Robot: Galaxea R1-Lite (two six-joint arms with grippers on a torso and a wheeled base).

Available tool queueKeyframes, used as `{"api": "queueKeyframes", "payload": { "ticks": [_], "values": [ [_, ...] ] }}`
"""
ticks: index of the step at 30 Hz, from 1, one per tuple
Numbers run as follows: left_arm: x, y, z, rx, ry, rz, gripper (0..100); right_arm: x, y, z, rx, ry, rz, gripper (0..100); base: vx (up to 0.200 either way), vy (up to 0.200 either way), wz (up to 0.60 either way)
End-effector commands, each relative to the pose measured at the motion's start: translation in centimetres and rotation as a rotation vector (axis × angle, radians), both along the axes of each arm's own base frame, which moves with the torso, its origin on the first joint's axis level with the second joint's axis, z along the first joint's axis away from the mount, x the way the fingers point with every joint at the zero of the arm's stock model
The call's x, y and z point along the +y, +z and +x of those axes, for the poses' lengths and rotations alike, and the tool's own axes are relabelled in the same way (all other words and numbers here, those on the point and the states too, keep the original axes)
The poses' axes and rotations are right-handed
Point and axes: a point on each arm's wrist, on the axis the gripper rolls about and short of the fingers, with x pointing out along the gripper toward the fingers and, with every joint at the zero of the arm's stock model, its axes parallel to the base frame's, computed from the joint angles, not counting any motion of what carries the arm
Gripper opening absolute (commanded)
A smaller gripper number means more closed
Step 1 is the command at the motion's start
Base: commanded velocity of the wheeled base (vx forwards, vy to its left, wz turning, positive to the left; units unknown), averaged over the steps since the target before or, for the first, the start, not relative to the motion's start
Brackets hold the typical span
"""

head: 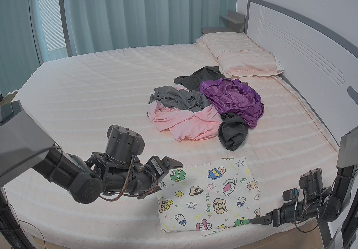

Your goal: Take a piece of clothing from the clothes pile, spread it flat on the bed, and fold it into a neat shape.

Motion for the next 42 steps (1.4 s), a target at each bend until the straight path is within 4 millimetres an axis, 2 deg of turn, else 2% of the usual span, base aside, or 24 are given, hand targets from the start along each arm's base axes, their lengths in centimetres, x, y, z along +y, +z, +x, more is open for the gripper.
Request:
{"api": "queueKeyframes", "payload": {
  "ticks": [1, 7, 13, 17, 22, 28, 29, 30, 31, 35, 37, 39, 42],
  "values": [
    [-1.6, -1.8, -1.1, 0.034, -0.035, -0.008, 100, -0.2, 0.5, 0.5, -0.037, -0.017, 0.008, 100, 0.0, 0.0, 0.0],
    [-2.3, -3.7, -2.5, 0.076, -0.091, 0.043, 100, -0.6, 0.7, 1.2, -0.06, -0.048, 0.015, 100, 0.0, 0.0, 0.0],
    [-2.7, -5.2, -2.8, 0.075, -0.149, 0.112, 100, -0.7, 0.9, 1.3, -0.075, -0.051, 0.019, 100, 0.0, 0.0, 0.0],
    [-3.0, -6.2, -4.0, 0.049, -0.217, 0.221, 100, -1.1, 2.1, 2.1, -0.137, -0.092, 0.035, 100, 0.0, 0.0, 0.0],
    [-3.5, -6.7, -5.1, 0.049, -0.255, 0.252, 100, -0.9, 3.6, 3.5, -0.197, -0.15, 0.095, 100, 0.0, 0.0, 0.0],
    [-3.6, -6.6, -5.1, 0.039, -0.249, 0.249, 100, -0.4, 4.7, 5.3, -0.203, -0.225, 0.188, 100, 0.0, 0.0, 0.0],
    [-3.6, -6.2, -5.1, 0.031, -0.245, 0.24, 100, -0.2, 5.1, 6.5, -0.202, -0.26, 0.234, 100, 0.0, 0.0, 0.0],
    [-3.6, -6.2, -5.1, 0.031, -0.245, 0.24, 100, -0.2, 5.1, 6.5, -0.202, -0.26, 0.234, 100, 0.0, 0.0, 0.0],
    [-3.4, -5.5, -5.1, 0.013, -0.237, 0.224, 100, 0.1, 4.9, 7.6, -0.19, -0.276, 0.254, 100, 0.0, 0.0, 0.0],
    [-2.6, -3.7, -5.3, -0.026, -0.222, 0.198, 100, 0.5, 4.0, 9.3, -0.189, -0.277, 0.26, 100, 0.0, 0.0, 0.0],
    [-1.8, -2.0, -5.3, -0.061, -0.2, 0.168, 100, 0.9, 2.9, 10.6, -0.17, -0.275, 0.254, 100, 0.0, 0.0, 0.0],
    [-1.6, -1.8, -5.4, -0.063, -0.192, 0.164, 100, 1.0, 2.5, 11.0, -0.167, -0.275, 0.251, 100, 0.0, 0.0, 0.0],
    [-0.7, -2.9, -6.4, -0.011, -0.194, 0.194, 100, 2.0, 1.9, 12.7, -0.189, -0.271, 0.243, 100, 0.0, 0.0, 0.0]
  ]
}}
